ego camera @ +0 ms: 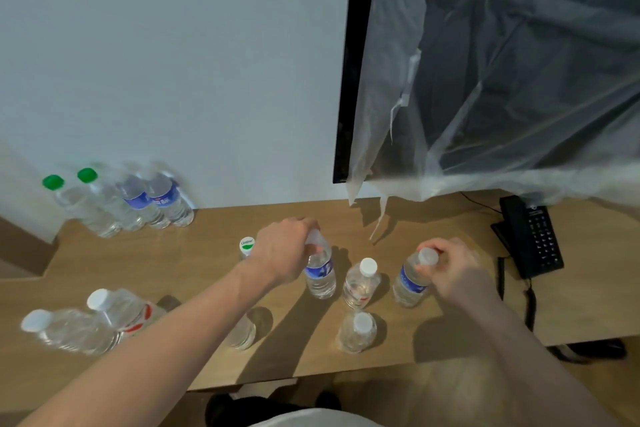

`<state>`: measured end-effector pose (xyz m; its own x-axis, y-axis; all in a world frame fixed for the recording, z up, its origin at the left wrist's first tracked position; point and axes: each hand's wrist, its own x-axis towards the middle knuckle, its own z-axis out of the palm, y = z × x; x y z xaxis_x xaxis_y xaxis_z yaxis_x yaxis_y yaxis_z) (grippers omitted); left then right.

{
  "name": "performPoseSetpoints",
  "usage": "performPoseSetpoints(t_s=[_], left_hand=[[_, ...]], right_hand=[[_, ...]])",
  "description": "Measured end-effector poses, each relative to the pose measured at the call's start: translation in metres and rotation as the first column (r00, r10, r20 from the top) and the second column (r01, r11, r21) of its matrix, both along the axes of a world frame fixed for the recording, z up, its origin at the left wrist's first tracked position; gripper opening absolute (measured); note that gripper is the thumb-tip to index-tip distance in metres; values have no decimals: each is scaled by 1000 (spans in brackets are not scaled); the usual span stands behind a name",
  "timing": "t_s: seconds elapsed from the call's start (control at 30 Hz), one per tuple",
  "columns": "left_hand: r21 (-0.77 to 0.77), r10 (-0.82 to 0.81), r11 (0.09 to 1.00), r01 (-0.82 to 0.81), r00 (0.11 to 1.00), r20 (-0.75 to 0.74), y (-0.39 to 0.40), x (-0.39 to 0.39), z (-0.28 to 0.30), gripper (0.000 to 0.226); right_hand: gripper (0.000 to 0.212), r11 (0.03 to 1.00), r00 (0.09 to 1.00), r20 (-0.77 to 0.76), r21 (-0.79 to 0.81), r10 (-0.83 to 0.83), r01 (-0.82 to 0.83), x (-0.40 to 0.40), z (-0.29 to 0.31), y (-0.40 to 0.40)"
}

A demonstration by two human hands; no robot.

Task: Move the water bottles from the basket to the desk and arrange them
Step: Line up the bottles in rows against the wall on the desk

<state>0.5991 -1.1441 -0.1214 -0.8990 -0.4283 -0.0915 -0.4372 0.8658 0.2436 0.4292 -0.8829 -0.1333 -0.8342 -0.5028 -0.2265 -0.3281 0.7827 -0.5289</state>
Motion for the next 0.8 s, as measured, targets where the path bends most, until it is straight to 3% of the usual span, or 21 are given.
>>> performPoseSetpoints(t_s=[0.13, 0.43, 0.8], left_hand=[[-21, 22, 999, -24, 991, -130, -19, -5, 39, 27], [6, 151, 987, -159, 927, -343, -115, 24, 95, 22], [-24, 266, 962, -270, 956, -122, -237, 75, 60, 27]], right_hand=[[32, 997, 998, -50, -68, 25, -28, -4, 47, -26], [33, 923, 934, -235, -215, 268, -319, 20, 121, -102], [24, 898, 912, -182, -187, 367, -398, 62, 90, -265]])
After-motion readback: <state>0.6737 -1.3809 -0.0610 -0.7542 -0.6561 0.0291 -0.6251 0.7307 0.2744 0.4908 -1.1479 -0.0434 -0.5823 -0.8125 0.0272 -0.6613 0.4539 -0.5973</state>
